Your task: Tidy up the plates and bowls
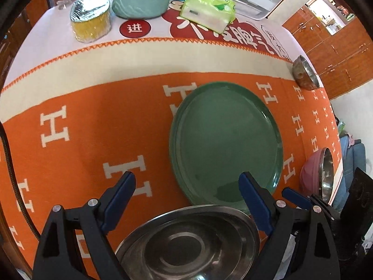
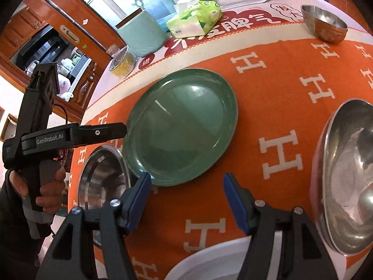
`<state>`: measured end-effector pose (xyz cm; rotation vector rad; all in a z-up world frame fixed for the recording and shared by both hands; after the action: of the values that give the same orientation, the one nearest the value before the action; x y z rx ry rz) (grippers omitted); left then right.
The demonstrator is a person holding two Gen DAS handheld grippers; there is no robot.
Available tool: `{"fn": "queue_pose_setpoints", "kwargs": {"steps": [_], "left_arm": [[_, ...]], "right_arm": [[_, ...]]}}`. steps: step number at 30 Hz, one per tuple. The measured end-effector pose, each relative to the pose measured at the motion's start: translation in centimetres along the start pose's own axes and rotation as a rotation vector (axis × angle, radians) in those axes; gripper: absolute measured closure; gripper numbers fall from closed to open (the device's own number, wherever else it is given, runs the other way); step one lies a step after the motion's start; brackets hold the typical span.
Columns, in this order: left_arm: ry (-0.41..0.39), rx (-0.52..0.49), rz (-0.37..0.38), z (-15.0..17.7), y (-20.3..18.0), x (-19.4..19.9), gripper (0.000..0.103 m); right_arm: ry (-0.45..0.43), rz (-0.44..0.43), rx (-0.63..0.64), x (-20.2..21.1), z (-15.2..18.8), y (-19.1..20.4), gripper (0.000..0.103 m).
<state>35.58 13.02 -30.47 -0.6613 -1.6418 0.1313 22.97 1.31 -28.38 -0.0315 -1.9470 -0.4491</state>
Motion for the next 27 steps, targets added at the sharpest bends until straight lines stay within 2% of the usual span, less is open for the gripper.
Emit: {"fn": "queue_pose_setpoints", "kwargs": {"steps": [8, 15, 20, 22, 24, 26, 27], "left_arm": [[0.037, 0.003, 0.019, 0.0, -0.5, -1.7, 0.016], [0.06, 0.045, 0.032, 0.1, -0.4, -3.0, 0.025], [0.037, 0.047, 0.035, -0.3, -0.7, -3.1, 0.034], [0.029, 0.044, 0.033, -0.4, -0.8, -3.2, 0.043], [0.021, 0.05, 0.024, -0.5, -0.7, -3.1, 0.048], [0.011, 0.063, 0.016, -0.7, -0.5, -3.1, 0.051], [0.004, 0.073, 0.012, -0.8, -0.3, -3.1, 0.054]], "right_arm": [[-0.024, 0.021, 0.026, -1.9, -0.8, 0.0, 0.039], [-0.058, 0.008, 0.037, -2.3, -1.8, -0.1, 0.039], [-0.08, -0.018, 0.031, -2.4, -2.5, -0.5, 0.039], [-0.088, -0.021, 0.042, -2.4, -2.6, -0.4, 0.04], [-0.096, -0.021, 0.049, -2.5, -2.8, -0.4, 0.041], [-0.102, -0.01, 0.051, -2.5, -3.1, -0.6, 0.044], [-0.104, -0.002, 0.052, -2.6, -3.2, -0.8, 0.049]]}}
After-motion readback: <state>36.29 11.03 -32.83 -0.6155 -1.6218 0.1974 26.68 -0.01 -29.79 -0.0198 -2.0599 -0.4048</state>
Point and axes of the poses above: each gripper's, at about its wrist camera, not at the fingertips, and x roughly against the way its jaws point, y to its left, z to its underside, the point moved 10 cm from there along -x, roughly the way its jaws point, and after that the axes turned 9 degrees about z, right-handed, at the moved point
